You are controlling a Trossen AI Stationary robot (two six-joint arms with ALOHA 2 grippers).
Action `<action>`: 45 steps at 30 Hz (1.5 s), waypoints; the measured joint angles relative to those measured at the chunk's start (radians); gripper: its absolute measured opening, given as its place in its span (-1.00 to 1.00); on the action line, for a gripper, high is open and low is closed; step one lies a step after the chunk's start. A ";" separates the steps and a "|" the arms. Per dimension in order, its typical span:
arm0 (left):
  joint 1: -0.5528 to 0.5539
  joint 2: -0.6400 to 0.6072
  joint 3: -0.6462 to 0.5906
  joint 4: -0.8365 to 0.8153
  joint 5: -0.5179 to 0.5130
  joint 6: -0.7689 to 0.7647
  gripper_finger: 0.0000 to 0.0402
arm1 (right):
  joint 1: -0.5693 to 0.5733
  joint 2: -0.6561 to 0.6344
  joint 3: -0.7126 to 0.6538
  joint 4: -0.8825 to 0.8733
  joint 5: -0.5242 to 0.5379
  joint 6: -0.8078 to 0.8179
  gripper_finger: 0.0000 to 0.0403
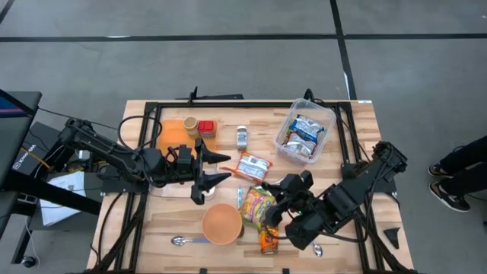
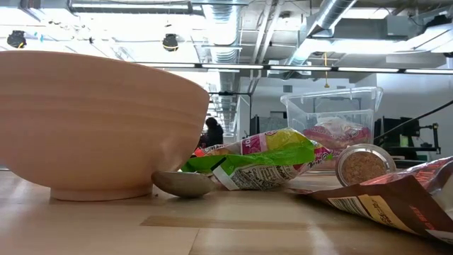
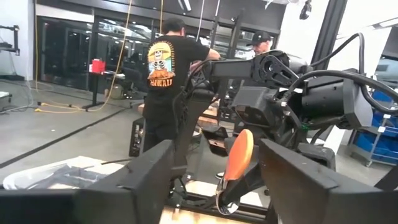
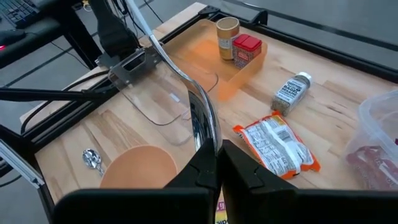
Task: Pick & Place Food Item
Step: Put the orange spoon into the bottom transparent bin
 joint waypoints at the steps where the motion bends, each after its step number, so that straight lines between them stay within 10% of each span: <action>1: 0.000 0.000 0.000 0.000 -0.001 0.000 0.06 | -0.001 0.000 0.000 0.000 0.000 0.000 -1.00; 11: 0.000 0.000 0.000 -0.001 0.005 0.007 -0.92 | -0.001 0.000 0.000 0.012 -0.005 0.001 -1.00; 31: -0.013 -0.093 0.002 -0.297 -0.309 -0.090 -0.99 | 0.016 0.000 0.000 -0.127 0.068 0.186 -0.19; 45: -0.150 -0.205 0.001 -1.025 -0.591 -0.807 -1.00 | 0.020 0.000 0.000 -0.230 0.064 0.258 -0.06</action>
